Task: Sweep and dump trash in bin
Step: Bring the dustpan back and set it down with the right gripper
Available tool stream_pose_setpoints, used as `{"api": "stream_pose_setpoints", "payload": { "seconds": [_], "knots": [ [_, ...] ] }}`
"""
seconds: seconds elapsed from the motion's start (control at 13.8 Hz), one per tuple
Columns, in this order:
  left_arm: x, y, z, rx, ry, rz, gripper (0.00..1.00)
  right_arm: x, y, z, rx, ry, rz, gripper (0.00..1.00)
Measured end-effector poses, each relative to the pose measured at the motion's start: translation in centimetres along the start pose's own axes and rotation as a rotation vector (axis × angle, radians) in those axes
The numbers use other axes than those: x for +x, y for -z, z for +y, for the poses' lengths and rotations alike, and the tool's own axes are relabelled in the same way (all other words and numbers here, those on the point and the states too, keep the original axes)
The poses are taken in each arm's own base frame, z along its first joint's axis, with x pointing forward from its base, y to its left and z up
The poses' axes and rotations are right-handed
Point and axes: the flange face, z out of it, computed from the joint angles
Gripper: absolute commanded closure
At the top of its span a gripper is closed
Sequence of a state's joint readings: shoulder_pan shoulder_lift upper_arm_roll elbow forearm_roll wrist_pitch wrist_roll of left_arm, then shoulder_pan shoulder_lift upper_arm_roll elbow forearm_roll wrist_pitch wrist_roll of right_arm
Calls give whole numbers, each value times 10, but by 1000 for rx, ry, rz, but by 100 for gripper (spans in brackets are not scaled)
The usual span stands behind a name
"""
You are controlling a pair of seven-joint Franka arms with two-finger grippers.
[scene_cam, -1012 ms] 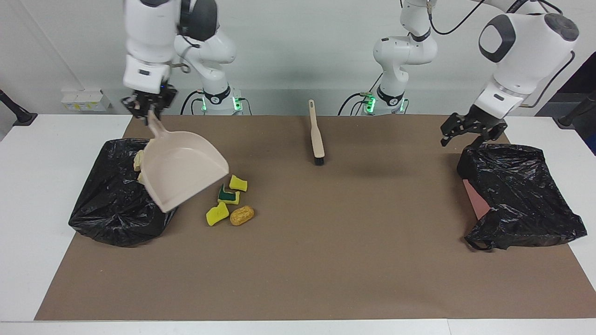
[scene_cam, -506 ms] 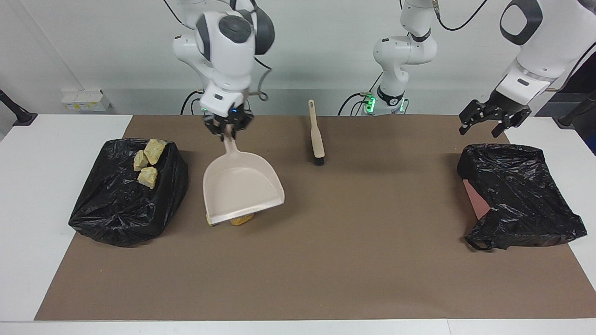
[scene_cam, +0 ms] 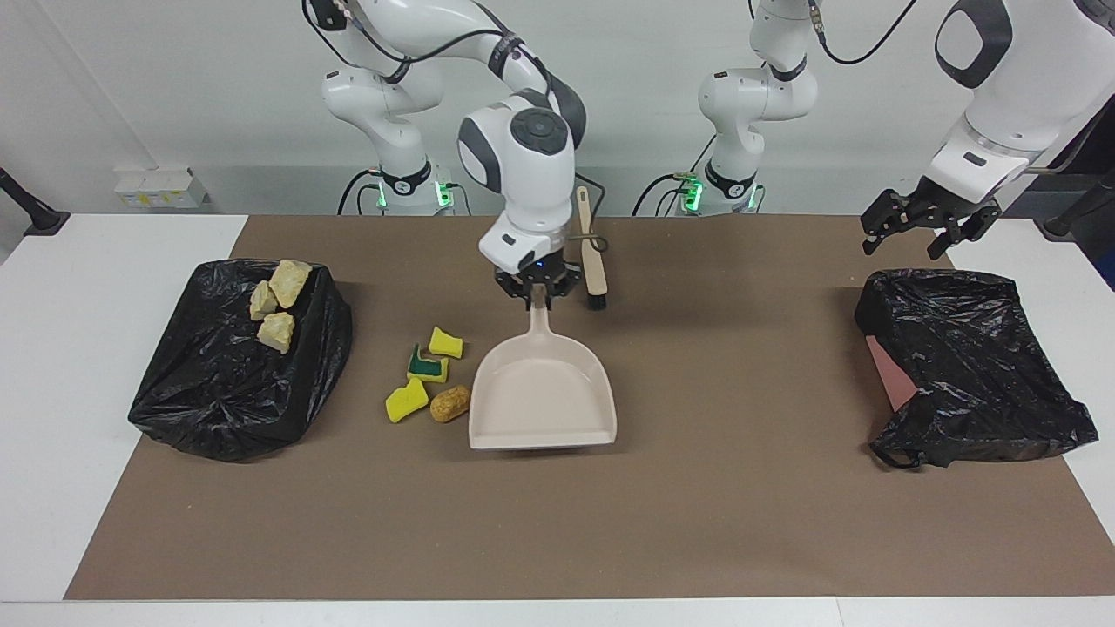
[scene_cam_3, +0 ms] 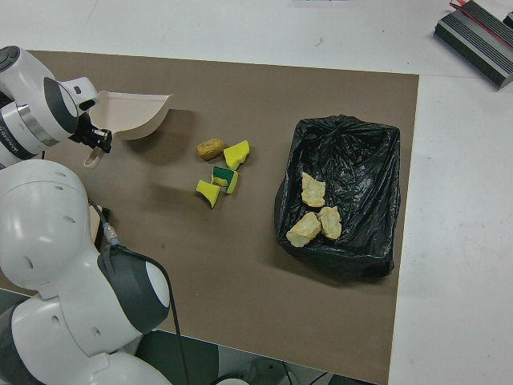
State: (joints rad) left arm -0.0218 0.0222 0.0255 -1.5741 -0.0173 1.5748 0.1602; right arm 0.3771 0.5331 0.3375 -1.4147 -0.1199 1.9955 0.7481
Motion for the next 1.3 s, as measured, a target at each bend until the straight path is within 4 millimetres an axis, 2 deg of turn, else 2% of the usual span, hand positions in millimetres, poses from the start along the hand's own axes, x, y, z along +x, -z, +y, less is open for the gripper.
{"api": "stream_pose_setpoints", "payload": {
  "seconds": [0.14, 0.29, 0.43, 0.51, 0.58, 0.65, 0.87, 1.01, 1.16, 1.3],
  "knots": [
    [0, 0, 1, 0, -2, 0, 0, 8, -21, -16, 22, 12, 13, 100],
    [0, 0, 2, 0, -6, -1, 0, 14, -35, -17, 26, 12, 19, 88],
    [1, -1, 8, 0, -17, -3, 0, 20, -44, -16, 27, 16, 39, 64],
    [1, -2, 11, -1, -22, -5, 0, 22, -46, -14, 22, 18, 48, 47],
    [2, -3, 12, -1, -24, -7, 0, 23, -48, -13, 14, 22, 52, 27],
    [2, -4, 12, -1, -24, -9, 0, 22, -49, -13, 9, 25, 52, 0],
    [2, -9, 14, -2, -28, -17, 0, 16, -50, -15, -4, 36, 47, 0],
    [4, -13, 18, -1, -35, -11, 0, 6, -36, -13, -20, 48, 48, 0],
    [9, -20, 27, 2, -51, 7, 0, -18, -18, -9, -49, 68, 48, 0],
    [16, -33, 39, 2, -71, 19, 0, -49, -2, -3, -65, 81, 32, 0]
  ]
}}
